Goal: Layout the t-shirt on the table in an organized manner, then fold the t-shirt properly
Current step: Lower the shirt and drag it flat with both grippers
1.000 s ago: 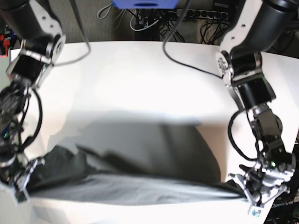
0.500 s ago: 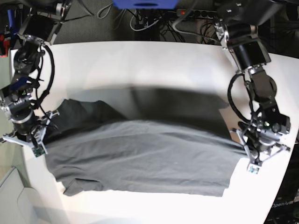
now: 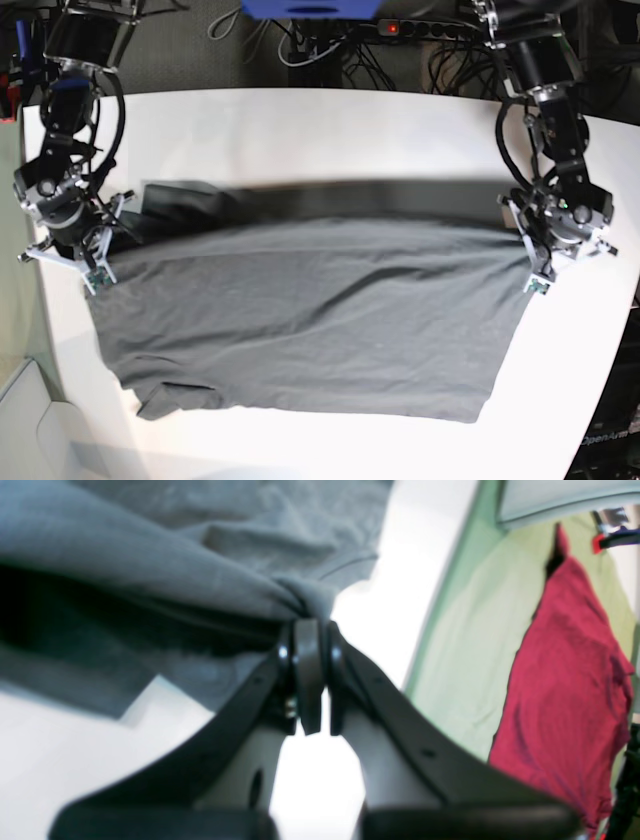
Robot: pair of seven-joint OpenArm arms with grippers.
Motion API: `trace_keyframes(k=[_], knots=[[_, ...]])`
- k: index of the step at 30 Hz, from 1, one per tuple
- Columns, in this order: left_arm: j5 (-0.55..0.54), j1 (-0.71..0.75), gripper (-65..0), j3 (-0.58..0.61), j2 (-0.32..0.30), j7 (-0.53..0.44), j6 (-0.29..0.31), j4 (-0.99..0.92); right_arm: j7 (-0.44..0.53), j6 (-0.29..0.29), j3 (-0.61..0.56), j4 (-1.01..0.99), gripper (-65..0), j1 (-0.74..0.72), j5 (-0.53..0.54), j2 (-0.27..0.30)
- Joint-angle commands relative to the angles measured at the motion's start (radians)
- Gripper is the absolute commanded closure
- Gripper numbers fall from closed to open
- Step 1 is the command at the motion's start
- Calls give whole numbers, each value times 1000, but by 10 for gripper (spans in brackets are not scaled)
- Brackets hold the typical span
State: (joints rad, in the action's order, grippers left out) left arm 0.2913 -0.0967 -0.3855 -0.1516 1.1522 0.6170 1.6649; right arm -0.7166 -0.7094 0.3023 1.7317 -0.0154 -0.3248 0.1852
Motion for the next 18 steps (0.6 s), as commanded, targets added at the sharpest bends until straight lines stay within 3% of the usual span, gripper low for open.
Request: trace_keyframes(k=[1, 4, 10, 12, 14, 18], knots=[[7, -4, -11, -2, -7, -2, -7, 21, 13, 11, -2, 17, 0, 4, 0, 12], [7, 18, -47, -2, -7, 2, -7, 21, 12, 11, -19, 17, -15, 39, 0, 15], [7, 68, -327, -8, -9, 2, -7, 47, 12, 11, -12, 26, -185, 88, 0, 41], [7, 91, -395, -3, -9, 2, -7, 82, 12, 11, -10, 26, -231, 91, -1, 58], [7, 105, -426, -3, -7, 2, -7, 116, 12, 11, -1, 43, -260, 93, -1, 67], [7, 110, -428, -11, -3, 5, -7, 197, -16, 11, 53, 123, -290, 127, 0, 63]])
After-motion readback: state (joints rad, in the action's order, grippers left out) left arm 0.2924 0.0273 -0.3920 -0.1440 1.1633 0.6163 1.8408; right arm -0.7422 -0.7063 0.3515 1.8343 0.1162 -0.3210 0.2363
